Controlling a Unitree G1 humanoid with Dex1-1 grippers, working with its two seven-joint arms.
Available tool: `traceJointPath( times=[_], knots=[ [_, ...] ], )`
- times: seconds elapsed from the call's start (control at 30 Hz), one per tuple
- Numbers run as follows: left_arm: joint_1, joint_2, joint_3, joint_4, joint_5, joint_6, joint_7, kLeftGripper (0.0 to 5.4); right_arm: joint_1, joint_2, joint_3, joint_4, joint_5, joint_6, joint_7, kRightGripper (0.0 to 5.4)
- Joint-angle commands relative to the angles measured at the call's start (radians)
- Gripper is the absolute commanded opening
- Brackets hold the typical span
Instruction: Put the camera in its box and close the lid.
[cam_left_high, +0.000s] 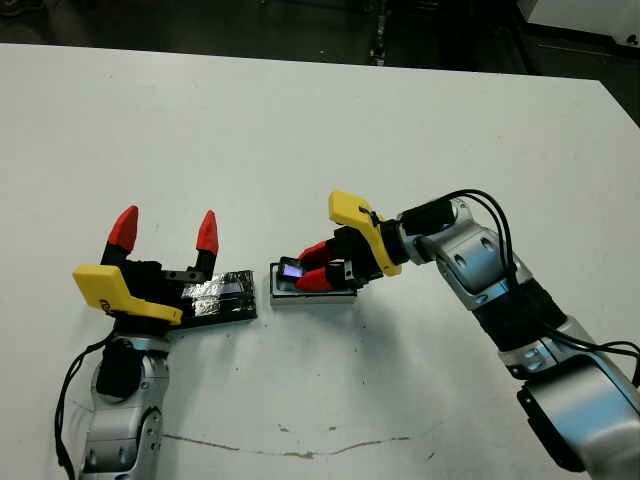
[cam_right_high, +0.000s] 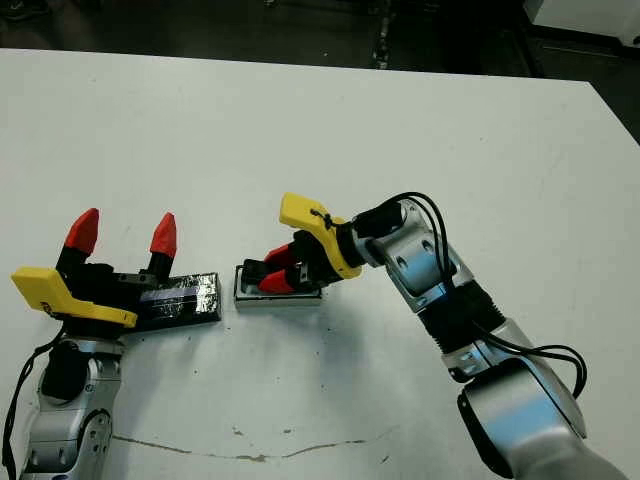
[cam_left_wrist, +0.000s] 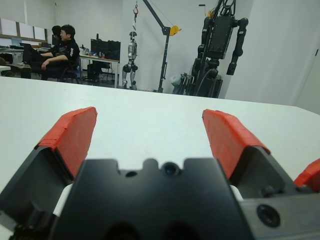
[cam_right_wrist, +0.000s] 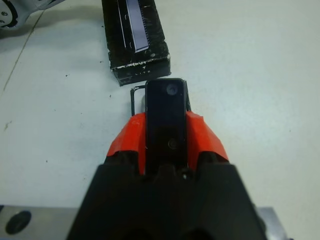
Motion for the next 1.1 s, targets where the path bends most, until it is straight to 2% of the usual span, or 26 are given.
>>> traceJointPath(
  times=[0.03, 0.37, 0.57, 0.63, 0.87, 1.1],
  knots=[
    [0.012, 0.0, 0.002, 0.009, -0.001, -0.005, -0.004, 5.4, 0.016, -0.027, 0.009, 0.018, -0.019, -0.026, 0.007, 1.66],
    [0.013, -0.002, 0.001, 0.008, 0.0, -0.003, -0.002, 5.4, -0.011, -0.043, 0.019, 0.069, -0.032, -0.062, 0.043, 1.66],
    [0.013, -0.002, 0.001, 0.01, 0.009, -0.009, 0.004, 5.4, -0.012, -0.05, 0.027, 0.057, -0.042, -0.059, 0.046, 1.66],
    [0.013, -0.002, 0.0, 0.011, 0.017, -0.012, 0.007, 5.4, -0.02, -0.05, 0.032, 0.064, -0.035, -0.038, 0.065, 1.66],
    [0.015, -0.006, -0.002, 0.006, 0.017, -0.004, 0.011, 5.4, -0.058, -0.051, 0.048, 0.101, -0.029, -0.048, 0.141, 2.78],
    [0.014, -0.002, -0.001, 0.012, 0.019, -0.01, 0.008, 5.4, -0.064, -0.056, 0.04, 0.109, -0.033, -0.103, 0.169, 3.81]
  ],
)
